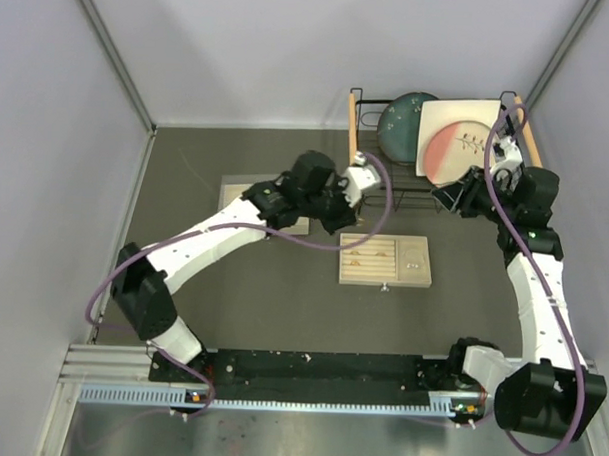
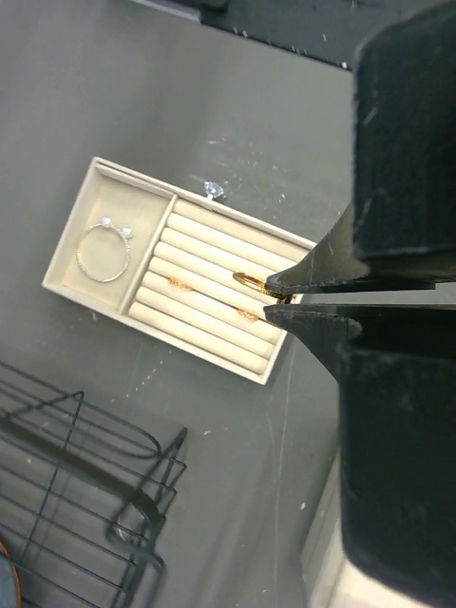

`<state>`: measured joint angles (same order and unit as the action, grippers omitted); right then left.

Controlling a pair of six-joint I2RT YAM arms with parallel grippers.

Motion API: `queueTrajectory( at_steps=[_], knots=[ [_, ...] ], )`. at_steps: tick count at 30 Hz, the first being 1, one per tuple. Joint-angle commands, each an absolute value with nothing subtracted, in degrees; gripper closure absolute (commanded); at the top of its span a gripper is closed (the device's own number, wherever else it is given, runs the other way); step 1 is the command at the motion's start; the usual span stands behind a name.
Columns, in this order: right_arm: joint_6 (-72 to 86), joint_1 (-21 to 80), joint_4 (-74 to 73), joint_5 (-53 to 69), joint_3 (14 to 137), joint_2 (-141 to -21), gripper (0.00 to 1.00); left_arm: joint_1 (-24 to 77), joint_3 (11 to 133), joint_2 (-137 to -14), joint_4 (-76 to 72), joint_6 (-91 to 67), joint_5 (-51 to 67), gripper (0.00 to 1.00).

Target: Organize the mixed jewelry

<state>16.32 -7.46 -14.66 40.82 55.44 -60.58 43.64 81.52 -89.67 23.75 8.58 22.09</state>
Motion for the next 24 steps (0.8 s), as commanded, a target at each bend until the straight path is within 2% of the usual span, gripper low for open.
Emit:
queueTrajectory(
  at_steps=[1, 6, 11, 17, 24],
  knots=[
    [12.22, -10.81, -16.69, 38.24, 52.57, -55.55, 0.63, 50.35, 88.32, -96.48, 31.54, 18.89, 6.18, 1.0],
    [9.67, -13.09, -17.93, 37.01, 49.4, -52.48, 0.64, 56.07, 95.7, -105.02, 36.73, 24.59, -2.89, 1.0],
    [8.26, -17.39, -19.16, 36.12, 47.81, -51.24, 0.64, 59.93, 97.64, -112.05, 36.91, 28.29, -12.02, 1.0],
    [9.05, -23.99, -19.6, 39.99, 48.34, -54.57, 0.65, 61.7, 98.7, -117.15, 36.12, 30.76, -13.53, 1.0],
    [8.61, -24.78, -20.13, 40.78, 48.87, -55.72, 0.66, 63.1, 100.63, -119.97, 36.04, 31.46, -13.62, 1.0]
  ],
)
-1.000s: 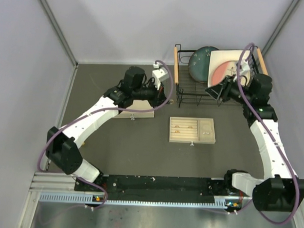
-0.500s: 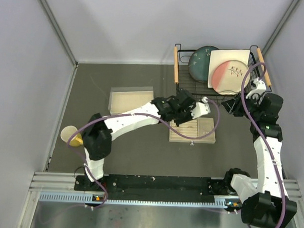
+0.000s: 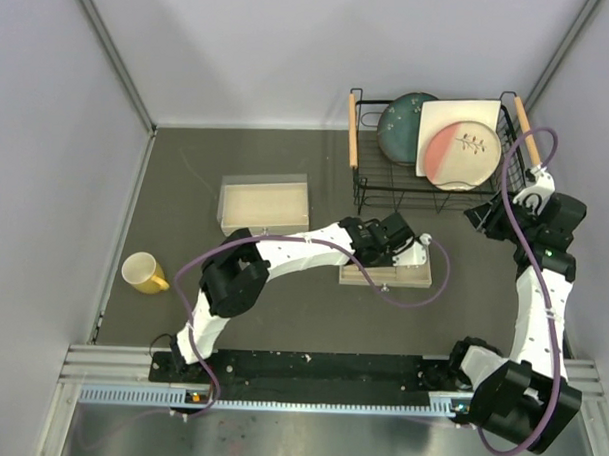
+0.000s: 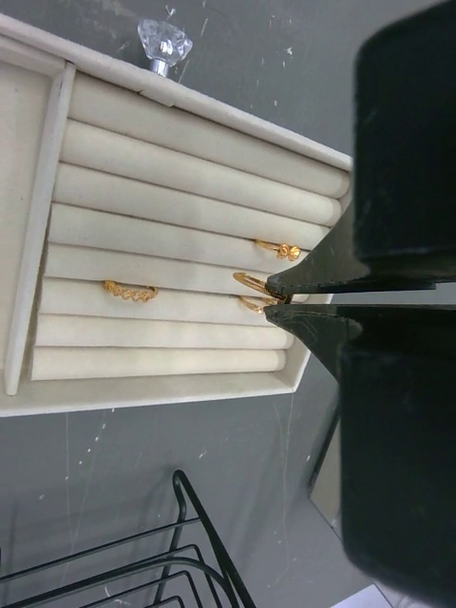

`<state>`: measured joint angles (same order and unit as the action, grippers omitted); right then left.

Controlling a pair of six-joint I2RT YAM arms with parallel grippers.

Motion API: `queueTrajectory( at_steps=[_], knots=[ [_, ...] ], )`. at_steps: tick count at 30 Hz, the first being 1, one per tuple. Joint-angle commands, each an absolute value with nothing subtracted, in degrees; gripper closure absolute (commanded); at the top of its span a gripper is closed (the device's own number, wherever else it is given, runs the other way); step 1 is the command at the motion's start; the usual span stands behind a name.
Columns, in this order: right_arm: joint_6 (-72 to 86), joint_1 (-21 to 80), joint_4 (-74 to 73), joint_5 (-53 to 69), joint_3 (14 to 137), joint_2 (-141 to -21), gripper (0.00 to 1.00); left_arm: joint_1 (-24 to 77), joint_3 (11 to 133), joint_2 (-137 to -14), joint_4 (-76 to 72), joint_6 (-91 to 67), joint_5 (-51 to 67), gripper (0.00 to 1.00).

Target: Organize the mixed jewelry

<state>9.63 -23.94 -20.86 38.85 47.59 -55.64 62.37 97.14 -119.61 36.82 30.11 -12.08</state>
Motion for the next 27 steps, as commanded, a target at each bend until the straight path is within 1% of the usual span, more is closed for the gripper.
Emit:
queueTrajectory(
  at_steps=[1, 8, 27],
  knots=[
    [8.53, -24.7, -20.04, 40.87, 48.87, -55.81, 0.66, 63.37, 100.72, -120.49, 36.04, 31.46, -13.45, 1.0],
    [8.44, -25.13, -20.39, 41.31, 48.78, -55.81, 0.66, 63.9, 103.44, -122.69, 36.91, 30.85, -11.61, 1.0],
    [8.09, -25.66, -20.83, 42.27, 48.6, -56.51, 0.66, 64.6, 106.0, -125.95, 37.27, 30.06, -7.3, 1.0]
  ],
)
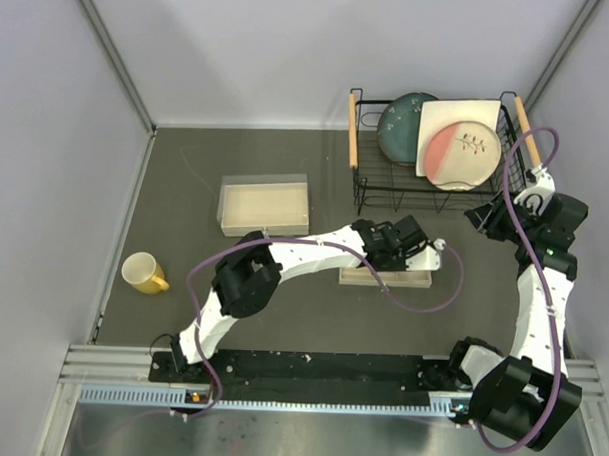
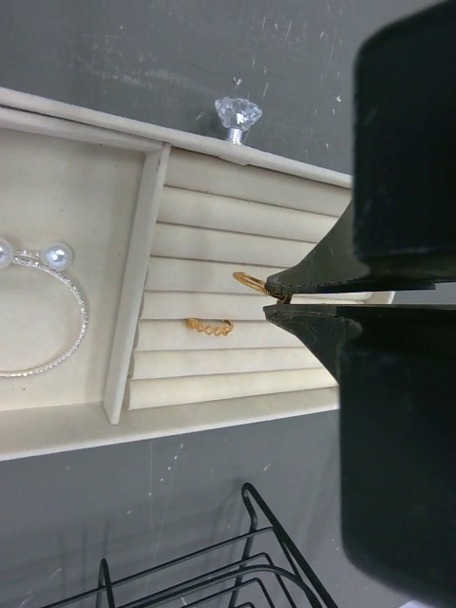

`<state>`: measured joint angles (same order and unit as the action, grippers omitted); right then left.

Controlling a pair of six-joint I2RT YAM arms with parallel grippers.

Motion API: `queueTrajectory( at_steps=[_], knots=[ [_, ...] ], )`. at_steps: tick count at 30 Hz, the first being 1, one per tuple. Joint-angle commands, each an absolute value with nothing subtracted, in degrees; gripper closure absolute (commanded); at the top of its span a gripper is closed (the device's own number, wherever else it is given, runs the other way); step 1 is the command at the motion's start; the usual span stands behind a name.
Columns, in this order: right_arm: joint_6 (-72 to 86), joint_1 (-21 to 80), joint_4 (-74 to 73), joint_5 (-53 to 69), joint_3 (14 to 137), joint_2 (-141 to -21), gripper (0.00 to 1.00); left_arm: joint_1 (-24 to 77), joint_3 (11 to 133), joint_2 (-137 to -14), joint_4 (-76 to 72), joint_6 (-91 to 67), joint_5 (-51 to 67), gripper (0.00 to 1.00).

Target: Organize the mixed jewelry

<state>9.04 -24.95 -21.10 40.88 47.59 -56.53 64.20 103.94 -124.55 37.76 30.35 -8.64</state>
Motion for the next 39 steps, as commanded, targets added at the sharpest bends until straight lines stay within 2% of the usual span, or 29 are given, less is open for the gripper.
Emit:
queueTrajectory(
  at_steps=[1, 39],
  knots=[
    [8.0, -25.66, -20.83, 42.28, 48.69, -56.51, 0.66, 64.51, 106.08, -125.95, 37.35, 30.06, -7.21, 1.0],
    [7.91, -26.63, -20.83, 44.65, 48.34, -56.34, 0.66, 64.51, 107.75, -129.2, 37.09, 27.69, -9.32, 1.0]
  ],
)
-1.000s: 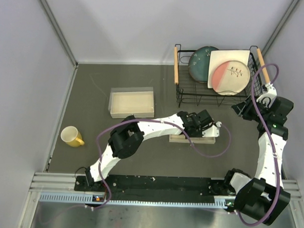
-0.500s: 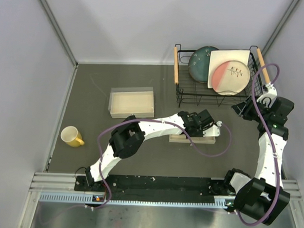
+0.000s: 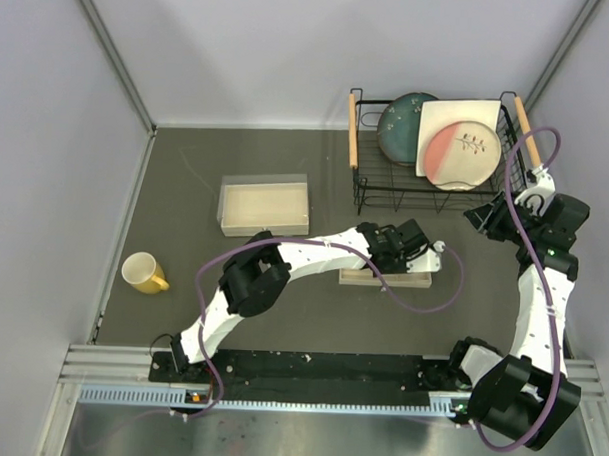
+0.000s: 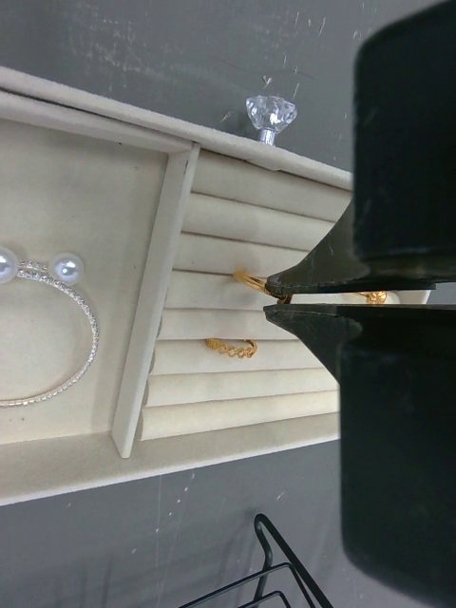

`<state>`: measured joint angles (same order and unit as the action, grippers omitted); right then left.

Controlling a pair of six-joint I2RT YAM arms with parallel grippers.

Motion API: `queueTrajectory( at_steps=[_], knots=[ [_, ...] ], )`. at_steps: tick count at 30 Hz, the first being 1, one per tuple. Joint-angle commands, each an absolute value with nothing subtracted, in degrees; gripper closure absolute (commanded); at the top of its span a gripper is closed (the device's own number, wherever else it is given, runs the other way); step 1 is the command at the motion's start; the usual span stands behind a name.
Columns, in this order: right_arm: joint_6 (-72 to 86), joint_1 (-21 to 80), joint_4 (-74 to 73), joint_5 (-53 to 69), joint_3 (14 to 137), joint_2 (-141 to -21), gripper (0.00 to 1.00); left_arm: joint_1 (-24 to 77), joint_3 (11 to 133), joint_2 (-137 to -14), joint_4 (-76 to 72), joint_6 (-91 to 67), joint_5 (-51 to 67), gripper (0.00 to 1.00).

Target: Organize the mixed jewelry

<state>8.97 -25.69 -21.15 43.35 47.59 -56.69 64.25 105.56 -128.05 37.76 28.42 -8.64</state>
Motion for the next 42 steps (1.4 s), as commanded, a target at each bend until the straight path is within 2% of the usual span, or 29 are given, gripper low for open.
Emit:
queueTrajectory(
  at_steps=[1, 36, 39, 40, 42],
  knots=[
    [7.91, -26.63, -20.83, 44.65, 48.25, -56.34, 0.66, 64.51, 107.75, -129.37, 37.09, 27.69, -9.4, 1.0],
    [7.73, -27.07, -20.83, 45.18, 48.08, -56.6, 0.66, 64.78, 106.87, -131.49, 38.93, 24.87, -7.12, 1.0],
    [7.82, -27.07, -21.0, 45.09, 48.16, -56.69, 0.65, 64.78, 106.87, -129.73, 39.2, 24.87, -7.38, 0.9],
    [7.91, -27.07, -21.01, 45.09, 48.25, -56.69, 0.65, 64.78, 106.88, -129.2, 39.2, 24.79, -7.38, 0.8],
    [7.91, -27.07, -21.18, 45.0, 48.25, -56.43, 0.65, 64.78, 106.88, -127.88, 39.29, 25.05, -7.56, 0.68]
  ],
)
